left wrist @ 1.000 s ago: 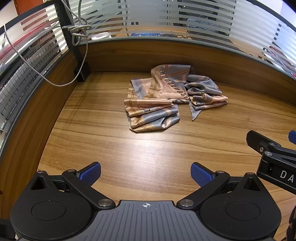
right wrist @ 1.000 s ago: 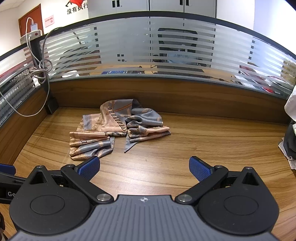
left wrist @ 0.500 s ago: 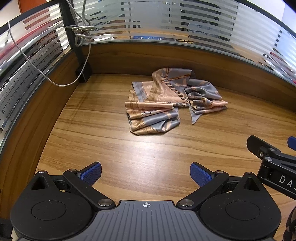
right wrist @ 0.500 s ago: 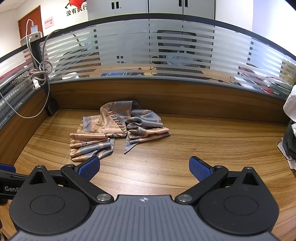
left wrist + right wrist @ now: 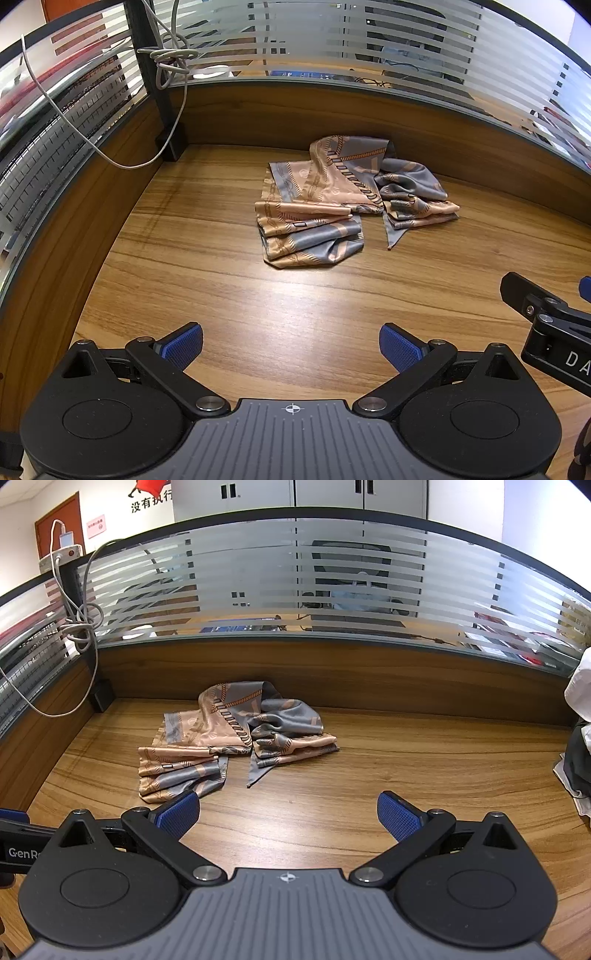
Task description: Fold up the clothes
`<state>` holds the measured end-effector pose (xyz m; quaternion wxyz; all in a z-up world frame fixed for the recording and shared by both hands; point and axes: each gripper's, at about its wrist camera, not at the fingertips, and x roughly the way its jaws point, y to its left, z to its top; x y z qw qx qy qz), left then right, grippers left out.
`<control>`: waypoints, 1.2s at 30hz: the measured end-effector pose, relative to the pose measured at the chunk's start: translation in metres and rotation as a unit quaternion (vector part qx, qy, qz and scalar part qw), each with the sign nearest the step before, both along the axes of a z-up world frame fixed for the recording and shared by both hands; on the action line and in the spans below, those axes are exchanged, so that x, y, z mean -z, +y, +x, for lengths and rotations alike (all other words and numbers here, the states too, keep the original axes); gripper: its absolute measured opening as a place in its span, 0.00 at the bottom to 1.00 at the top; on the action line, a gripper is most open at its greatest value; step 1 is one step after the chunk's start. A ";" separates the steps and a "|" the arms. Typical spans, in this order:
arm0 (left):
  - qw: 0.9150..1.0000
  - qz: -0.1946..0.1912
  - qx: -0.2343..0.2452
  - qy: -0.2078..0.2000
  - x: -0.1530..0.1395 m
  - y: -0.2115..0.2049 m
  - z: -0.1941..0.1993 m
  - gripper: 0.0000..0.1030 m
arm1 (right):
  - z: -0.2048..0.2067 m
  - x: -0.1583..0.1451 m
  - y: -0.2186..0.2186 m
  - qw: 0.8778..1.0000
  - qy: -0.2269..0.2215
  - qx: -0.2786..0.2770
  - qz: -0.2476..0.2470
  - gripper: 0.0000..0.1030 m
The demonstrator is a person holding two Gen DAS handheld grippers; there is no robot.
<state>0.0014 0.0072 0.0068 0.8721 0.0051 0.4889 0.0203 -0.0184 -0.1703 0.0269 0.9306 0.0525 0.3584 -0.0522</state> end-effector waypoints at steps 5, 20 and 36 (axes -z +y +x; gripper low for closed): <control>1.000 0.001 -0.001 0.003 0.001 0.001 0.003 0.99 | -0.001 0.000 -0.001 1.000 0.000 0.000 0.001 1.00; 1.000 -0.002 -0.002 0.012 0.002 0.003 0.009 0.99 | 0.006 0.000 -0.002 1.000 0.009 0.003 0.003 1.00; 1.000 0.003 0.007 0.030 0.012 0.001 0.029 0.99 | 0.025 0.009 -0.006 0.999 0.032 0.002 0.004 1.00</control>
